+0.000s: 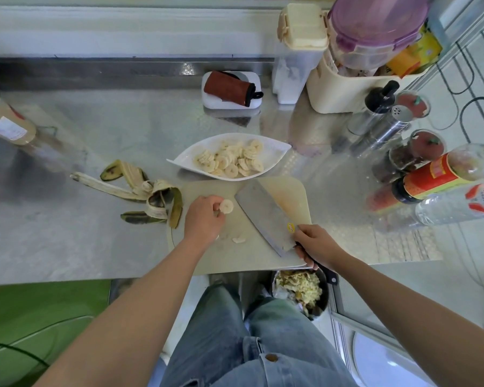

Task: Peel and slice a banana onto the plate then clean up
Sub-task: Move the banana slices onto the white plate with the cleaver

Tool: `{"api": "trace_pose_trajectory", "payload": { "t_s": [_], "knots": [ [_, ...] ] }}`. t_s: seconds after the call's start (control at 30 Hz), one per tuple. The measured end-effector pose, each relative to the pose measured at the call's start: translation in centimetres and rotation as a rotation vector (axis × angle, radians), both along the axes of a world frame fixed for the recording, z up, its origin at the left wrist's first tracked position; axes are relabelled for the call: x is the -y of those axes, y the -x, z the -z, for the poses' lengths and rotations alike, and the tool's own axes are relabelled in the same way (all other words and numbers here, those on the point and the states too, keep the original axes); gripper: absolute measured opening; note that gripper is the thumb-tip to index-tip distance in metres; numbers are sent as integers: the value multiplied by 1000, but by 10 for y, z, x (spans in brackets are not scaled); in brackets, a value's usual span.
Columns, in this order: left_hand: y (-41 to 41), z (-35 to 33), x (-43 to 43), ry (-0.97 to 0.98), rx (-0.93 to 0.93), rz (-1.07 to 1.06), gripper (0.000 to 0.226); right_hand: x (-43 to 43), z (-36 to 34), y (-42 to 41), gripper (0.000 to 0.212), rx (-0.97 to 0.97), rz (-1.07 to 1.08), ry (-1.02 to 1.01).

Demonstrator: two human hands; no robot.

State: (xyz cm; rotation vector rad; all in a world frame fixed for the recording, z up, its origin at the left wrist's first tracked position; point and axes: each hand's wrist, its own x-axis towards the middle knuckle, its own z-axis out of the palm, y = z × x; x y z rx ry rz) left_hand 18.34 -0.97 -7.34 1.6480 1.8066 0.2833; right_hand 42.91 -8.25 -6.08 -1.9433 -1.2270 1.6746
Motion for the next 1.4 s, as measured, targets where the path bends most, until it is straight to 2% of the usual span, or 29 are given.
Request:
{"api": "trace_pose_trajectory", "payload": {
  "t_s": [0.2,0.4,0.53,0.63,1.07,1.23,1.4],
  "knots": [
    [4,2,7,17,18,7,27,-1,0,9,36,2,-114,19],
    [10,0,19,-30,5,-35,18,-8,1,14,36,-23,-160,43],
    [22,-4,35,10,31,-118,31,-11,0,10,29,-61,-122,51],
    [28,-4,48,41,6,-83,39,-9,-3,3,30,-92,-62,51],
    [12,3,74,-90,-72,-116,26,34,5,-11,41,2,-80,-5],
    [6,5,79,-100,-76,-144,18,37,5,8,36,42,-118,-16],
    [-1,6,86,-129,-37,-175,21,37,6,21,32,29,-130,-47]
  ]
}}
